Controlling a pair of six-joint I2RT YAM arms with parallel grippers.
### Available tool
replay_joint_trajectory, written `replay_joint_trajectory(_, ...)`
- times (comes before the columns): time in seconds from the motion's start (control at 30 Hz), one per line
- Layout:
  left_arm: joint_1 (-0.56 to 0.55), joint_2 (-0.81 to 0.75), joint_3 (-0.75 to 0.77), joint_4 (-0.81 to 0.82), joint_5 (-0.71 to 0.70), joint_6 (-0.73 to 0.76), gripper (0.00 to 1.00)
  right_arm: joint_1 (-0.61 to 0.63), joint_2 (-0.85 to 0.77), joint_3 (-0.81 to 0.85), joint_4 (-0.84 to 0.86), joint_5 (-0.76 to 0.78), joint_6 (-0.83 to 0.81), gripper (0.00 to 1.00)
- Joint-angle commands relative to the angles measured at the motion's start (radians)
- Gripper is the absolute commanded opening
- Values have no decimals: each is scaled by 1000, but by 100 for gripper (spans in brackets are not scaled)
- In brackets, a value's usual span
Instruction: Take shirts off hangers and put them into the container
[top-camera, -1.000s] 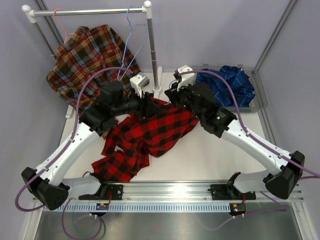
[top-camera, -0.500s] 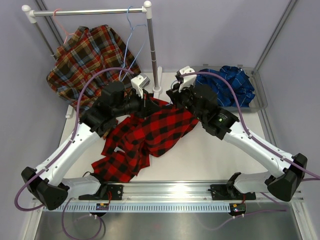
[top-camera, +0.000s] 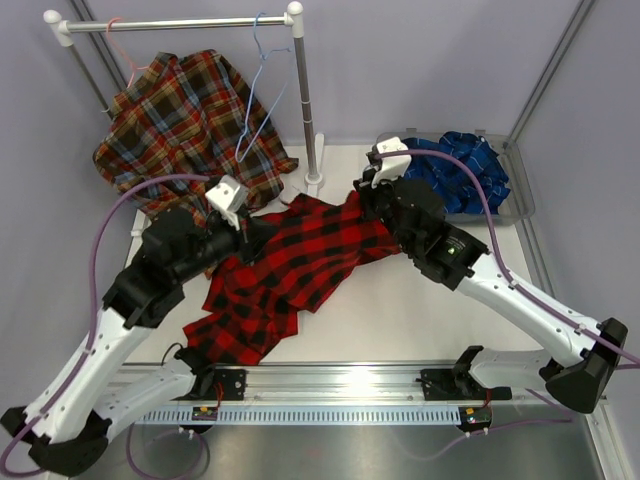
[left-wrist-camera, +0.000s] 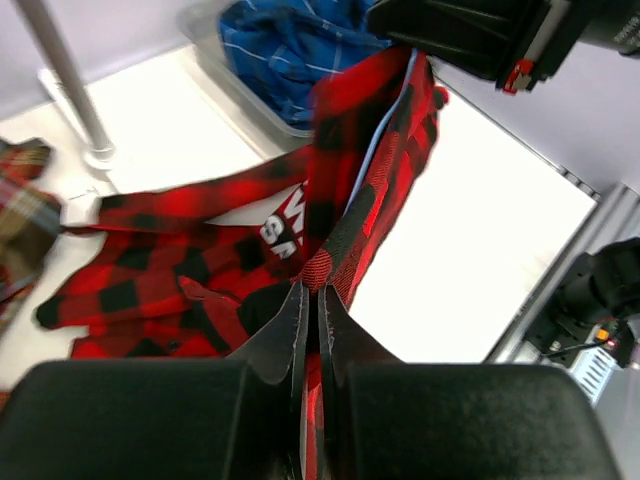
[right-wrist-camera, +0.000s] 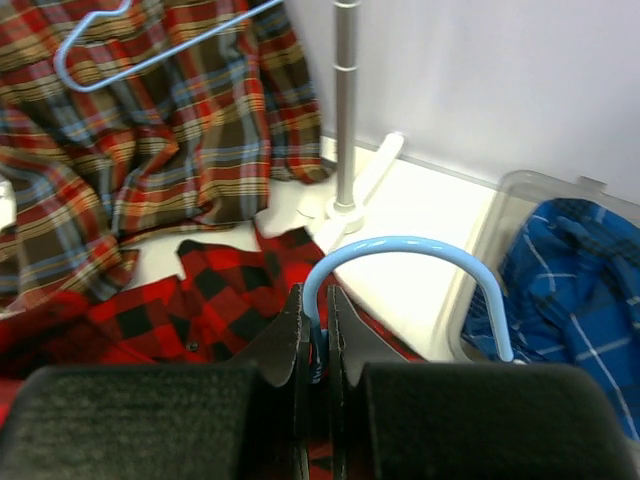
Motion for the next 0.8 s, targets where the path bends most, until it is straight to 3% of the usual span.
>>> replay_joint_trajectory(0.0, 8, -80, -36, -48, -131, 37, 0, -26, -38, -3, -30, 181, -47, 0)
replay_joint_trajectory(0.47, 8, -238, -284, -67, -185, -58, 0, -75, -154, 61, -157, 101, 112, 0)
replay_joint_trajectory(0.77, 6, -197, -309, 50, 74, -136, 0, -75, -181, 57, -140, 3, 192, 0)
